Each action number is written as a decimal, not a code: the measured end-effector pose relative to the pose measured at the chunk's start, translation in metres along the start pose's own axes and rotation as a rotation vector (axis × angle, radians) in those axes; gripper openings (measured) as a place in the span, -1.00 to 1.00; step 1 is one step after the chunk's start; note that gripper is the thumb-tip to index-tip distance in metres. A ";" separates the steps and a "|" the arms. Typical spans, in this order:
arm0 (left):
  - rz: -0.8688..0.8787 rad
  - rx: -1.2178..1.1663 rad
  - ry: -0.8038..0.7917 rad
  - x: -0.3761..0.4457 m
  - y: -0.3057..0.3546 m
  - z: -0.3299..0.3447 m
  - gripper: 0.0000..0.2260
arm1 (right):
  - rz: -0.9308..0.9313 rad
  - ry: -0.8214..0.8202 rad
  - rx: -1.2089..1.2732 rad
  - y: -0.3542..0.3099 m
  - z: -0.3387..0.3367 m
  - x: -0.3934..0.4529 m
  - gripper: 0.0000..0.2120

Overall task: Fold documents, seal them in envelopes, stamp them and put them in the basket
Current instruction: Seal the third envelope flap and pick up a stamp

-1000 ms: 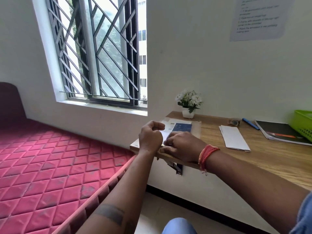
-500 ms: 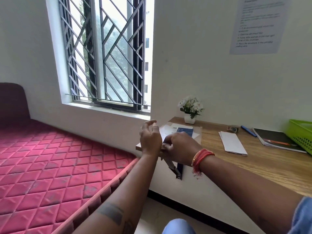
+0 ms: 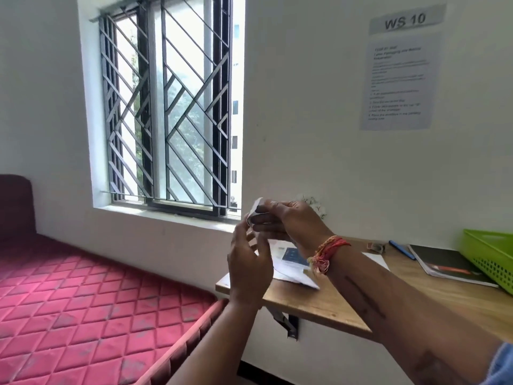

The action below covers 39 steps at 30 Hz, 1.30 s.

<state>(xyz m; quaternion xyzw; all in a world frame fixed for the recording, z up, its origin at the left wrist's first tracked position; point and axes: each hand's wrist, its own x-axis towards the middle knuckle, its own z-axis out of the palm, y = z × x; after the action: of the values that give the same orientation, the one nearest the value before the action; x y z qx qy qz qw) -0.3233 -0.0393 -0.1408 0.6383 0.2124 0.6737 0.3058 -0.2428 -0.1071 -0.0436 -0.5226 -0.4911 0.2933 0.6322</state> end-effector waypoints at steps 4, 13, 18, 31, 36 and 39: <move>0.109 0.141 0.046 0.044 0.022 -0.007 -0.79 | -0.243 0.080 -0.253 -0.017 -0.011 0.011 -0.73; 0.293 0.355 -0.571 0.128 0.041 0.026 -0.88 | -0.350 0.411 -0.883 -0.038 -0.085 0.035 -0.87; 0.329 0.491 -0.536 0.117 0.023 0.073 -0.76 | 0.012 0.316 -0.633 -0.018 -0.126 0.030 -0.88; 0.371 0.624 -1.123 0.028 -0.054 0.212 -0.39 | 0.401 0.375 -0.435 0.090 -0.253 0.013 -0.88; 0.367 0.674 -1.393 0.032 -0.072 0.251 -0.49 | 0.311 0.312 -1.146 0.103 -0.300 0.026 -0.74; 0.322 0.617 -1.402 0.029 -0.072 0.268 -0.61 | 0.245 0.215 -1.258 0.121 -0.320 0.035 -0.66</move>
<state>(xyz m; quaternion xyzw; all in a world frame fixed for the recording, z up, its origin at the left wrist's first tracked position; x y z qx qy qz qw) -0.0477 0.0047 -0.1432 0.9940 0.0521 0.0599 0.0756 0.0836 -0.1618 -0.1380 -0.8717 -0.4400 -0.0345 0.2130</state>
